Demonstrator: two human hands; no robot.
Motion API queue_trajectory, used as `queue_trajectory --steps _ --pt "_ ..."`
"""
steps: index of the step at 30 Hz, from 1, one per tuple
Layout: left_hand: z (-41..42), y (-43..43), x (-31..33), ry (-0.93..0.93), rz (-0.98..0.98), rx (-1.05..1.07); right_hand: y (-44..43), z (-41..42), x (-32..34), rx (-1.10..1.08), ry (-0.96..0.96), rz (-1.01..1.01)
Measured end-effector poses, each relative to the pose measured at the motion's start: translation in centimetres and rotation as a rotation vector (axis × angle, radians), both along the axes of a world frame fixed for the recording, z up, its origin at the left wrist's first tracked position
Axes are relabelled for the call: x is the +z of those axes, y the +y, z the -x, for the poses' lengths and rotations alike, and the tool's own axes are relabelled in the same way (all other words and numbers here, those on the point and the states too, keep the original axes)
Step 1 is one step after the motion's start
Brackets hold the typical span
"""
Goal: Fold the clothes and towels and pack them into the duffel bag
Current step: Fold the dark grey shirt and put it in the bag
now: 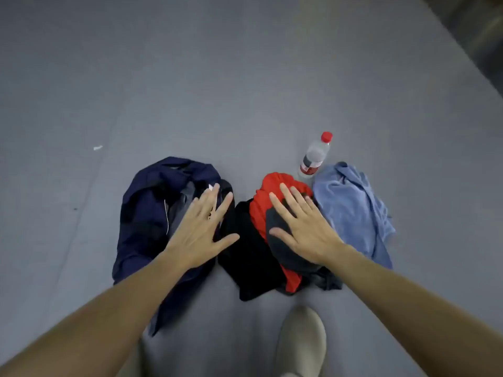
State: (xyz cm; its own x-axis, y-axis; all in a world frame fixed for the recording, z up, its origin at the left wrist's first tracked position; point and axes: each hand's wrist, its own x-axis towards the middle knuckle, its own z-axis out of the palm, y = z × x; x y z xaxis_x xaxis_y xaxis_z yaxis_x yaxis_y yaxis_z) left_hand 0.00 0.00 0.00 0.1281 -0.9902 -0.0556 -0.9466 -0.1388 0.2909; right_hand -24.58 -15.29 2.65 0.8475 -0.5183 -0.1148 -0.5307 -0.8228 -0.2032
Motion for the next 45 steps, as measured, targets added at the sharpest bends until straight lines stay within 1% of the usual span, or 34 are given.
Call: queue_trajectory --steps 1,4,6,9,11,13,15,17,24,29,31,34,36,37,39,40,42,43,45 --pt "-0.1 -0.5 -1.9 -0.012 -0.054 -0.041 0.3 -0.7 -1.8 0.024 0.036 -0.008" --pt "-0.6 -1.8 -8.2 -0.103 -0.182 -0.077 1.1 -2.2 -8.0 0.026 0.091 -0.008" --pt "-1.2 -1.5 -11.6 -0.114 -0.259 -0.066 1.6 -2.6 -11.4 0.006 0.101 -0.026" --pt "-3.1 -0.5 -15.7 -0.123 -0.381 -0.049 1.1 -2.4 -15.6 -0.006 0.171 -0.014" --pt "-4.1 0.6 -17.4 -0.113 -0.431 -0.029 0.8 -2.5 -17.4 0.007 0.239 0.012" --pt "-5.1 1.7 -18.6 -0.085 -0.442 0.008 0.4 -2.6 -18.7 0.015 0.282 0.032" --pt "-6.3 2.6 -19.0 -0.077 -0.428 0.035 -0.1 -2.6 -19.3 0.008 0.3 0.048" --pt "-8.0 3.5 -19.3 -0.107 -0.437 0.035 -0.8 -2.4 -19.6 -0.017 0.311 0.057" --pt "-14.4 8.2 -19.1 -0.152 -0.462 0.119 -3.8 1.0 -19.5 -0.103 0.381 0.081" --pt "-15.7 10.1 -18.6 -0.143 -0.501 0.135 -4.2 1.2 -18.5 -0.107 0.406 0.051" --pt "-15.1 9.9 -18.1 -0.152 -0.495 0.149 -3.3 0.9 -17.8 -0.126 0.356 0.069" --pt "-13.5 9.4 -16.7 -0.165 -0.478 0.155 -1.7 1.5 -15.5 -0.205 0.173 0.157" --pt "-12.2 9.0 -15.8 -0.167 -0.446 0.171 -1.2 3.0 -13.7 -0.316 0.101 0.214" --pt "-11.5 8.8 -15.2 -0.172 -0.416 0.173 -1.3 3.9 -13.1 -0.404 0.102 0.211" --pt "-9.7 7.9 -13.6 -0.167 -0.349 0.151 -1.5 6.2 -11.9 -0.618 0.132 0.156" --pt "-9.0 7.4 -12.8 -0.149 -0.329 0.14 -1.5 6.9 -11.8 -0.688 0.144 0.106" --pt "-7.2 5.9 -10.5 -0.137 -0.268 0.115 -1.4 8.0 -11.1 -0.696 0.153 0.01" --pt "-6.3 5.0 -9.0 -0.15 -0.232 0.103 -1.4 8.0 -10.3 -0.688 0.133 -0.007" --pt "-4.8 3.1 -5.7 -0.19 -0.162 0.053 -2.1 7.2 -7.9 -0.685 0.037 -0.005"
